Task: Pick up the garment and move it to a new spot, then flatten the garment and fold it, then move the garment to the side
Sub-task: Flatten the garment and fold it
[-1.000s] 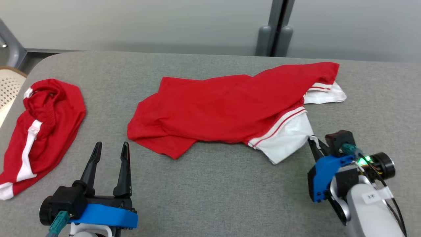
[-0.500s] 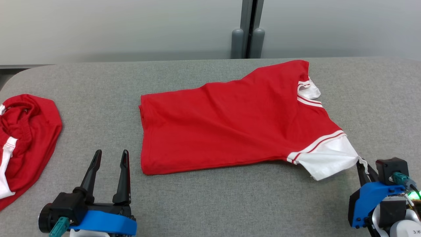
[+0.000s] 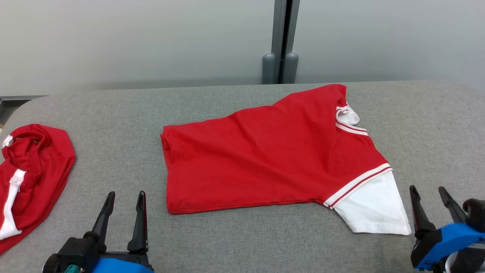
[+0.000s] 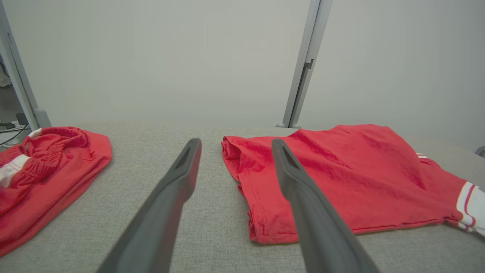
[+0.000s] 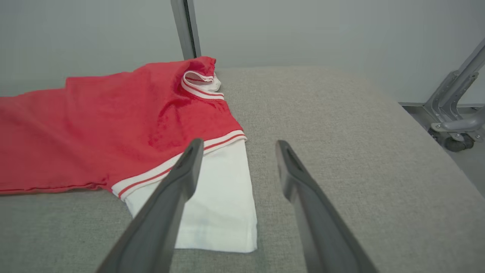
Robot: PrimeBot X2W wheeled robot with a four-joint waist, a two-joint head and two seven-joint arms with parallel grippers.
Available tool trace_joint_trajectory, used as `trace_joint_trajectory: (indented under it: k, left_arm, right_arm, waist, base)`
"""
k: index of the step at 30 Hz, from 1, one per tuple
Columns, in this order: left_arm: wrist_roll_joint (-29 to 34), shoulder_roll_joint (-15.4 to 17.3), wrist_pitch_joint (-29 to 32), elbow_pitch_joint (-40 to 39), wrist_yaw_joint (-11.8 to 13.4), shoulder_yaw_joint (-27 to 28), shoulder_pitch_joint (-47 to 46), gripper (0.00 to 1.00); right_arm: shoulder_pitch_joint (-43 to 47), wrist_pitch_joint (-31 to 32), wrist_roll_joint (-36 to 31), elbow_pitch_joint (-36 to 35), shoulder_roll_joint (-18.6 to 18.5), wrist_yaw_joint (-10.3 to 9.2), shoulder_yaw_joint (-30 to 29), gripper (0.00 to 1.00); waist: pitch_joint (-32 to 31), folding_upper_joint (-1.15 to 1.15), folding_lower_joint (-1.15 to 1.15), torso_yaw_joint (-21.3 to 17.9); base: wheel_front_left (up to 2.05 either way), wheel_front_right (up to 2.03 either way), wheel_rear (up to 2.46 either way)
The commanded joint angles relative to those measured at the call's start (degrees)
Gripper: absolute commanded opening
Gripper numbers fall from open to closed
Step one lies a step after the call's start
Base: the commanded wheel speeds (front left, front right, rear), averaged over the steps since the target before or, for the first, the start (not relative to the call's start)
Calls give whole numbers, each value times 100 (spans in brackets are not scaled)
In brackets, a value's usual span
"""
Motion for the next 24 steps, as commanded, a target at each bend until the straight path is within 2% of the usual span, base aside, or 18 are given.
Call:
trace_joint_trajectory:
  k: [1, 6, 10, 16, 24]
  left_arm:
    - [-5, 40, 15, -16, 44, 38, 97, 100]
    - [-55, 52, 3, 16, 139, 91, 222, 100]
    - [-58, 90, 11, 70, 167, 109, 300, 100]
    - [-115, 65, 1, 143, 257, 153, 373, 100]
    - [-171, 75, 24, 181, 320, 159, 427, 100]
  right_arm:
    - [100, -225, 273, -102, 10, 1, 8, 100]
    - [56, -966, 802, -31, 14, 1, 163, 100]
    - [-36, -1250, 943, 229, 10, 1, 401, 100]
    - [-164, -1283, 833, 515, 8, 1, 763, 100]
    - [-169, -1142, 751, 665, 10, 1, 845, 100]
  waist:
    - [-68, 0, 0, -53]
    - [-168, 0, 0, -115]
    - [-269, 0, 0, -127]
    - [-402, 0, 0, -53]
    - [-465, 0, 0, 26]
  base:
    - [0, 0, 0]
    - [0, 0, 0]
    - [0, 0, 0]
    - [0, 0, 0]
    - [0, 0, 0]
